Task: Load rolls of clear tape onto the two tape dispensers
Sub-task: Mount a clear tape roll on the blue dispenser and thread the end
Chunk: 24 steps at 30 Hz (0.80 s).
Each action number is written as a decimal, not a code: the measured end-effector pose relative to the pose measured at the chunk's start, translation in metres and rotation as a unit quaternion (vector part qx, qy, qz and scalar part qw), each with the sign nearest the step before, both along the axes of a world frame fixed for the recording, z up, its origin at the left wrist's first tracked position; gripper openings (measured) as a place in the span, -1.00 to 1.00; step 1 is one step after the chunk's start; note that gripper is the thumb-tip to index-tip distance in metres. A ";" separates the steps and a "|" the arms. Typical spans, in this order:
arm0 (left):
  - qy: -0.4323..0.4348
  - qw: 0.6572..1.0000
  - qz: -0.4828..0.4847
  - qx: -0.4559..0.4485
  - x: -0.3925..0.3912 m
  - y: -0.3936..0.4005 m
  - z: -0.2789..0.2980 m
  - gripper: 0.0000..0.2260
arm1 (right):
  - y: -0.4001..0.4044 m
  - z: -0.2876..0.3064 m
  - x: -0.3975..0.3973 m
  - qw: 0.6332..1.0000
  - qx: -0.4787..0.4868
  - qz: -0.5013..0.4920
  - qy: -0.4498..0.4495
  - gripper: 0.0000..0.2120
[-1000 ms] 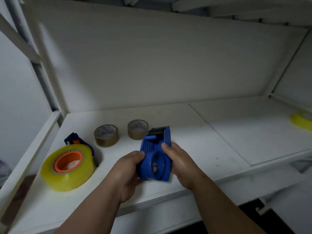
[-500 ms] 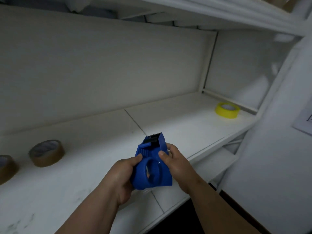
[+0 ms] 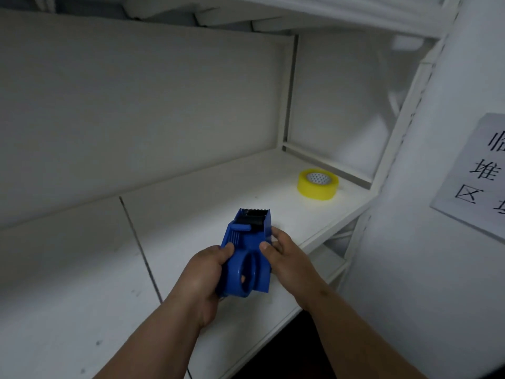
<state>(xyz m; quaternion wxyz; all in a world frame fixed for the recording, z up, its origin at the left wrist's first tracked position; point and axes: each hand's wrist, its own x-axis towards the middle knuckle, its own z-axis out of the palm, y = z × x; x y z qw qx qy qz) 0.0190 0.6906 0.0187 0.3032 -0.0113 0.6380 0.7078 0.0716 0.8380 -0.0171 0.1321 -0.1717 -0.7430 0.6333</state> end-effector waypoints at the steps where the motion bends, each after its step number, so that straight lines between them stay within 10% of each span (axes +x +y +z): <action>1: 0.006 1.000 -0.003 -0.005 -0.007 0.011 -0.002 -0.78 | 0.010 -0.001 -0.006 1.000 0.000 -0.005 -0.003 -0.76; 14: 0.011 1.000 -0.008 -0.026 -0.097 0.141 -0.006 -0.77 | 0.152 -0.007 -0.071 0.970 0.182 -0.117 -0.112 -0.63; 24: 0.016 0.993 0.102 -0.056 -0.117 0.214 -0.007 -0.81 | 0.267 -0.031 -0.137 0.834 0.525 -0.043 -0.164 -0.37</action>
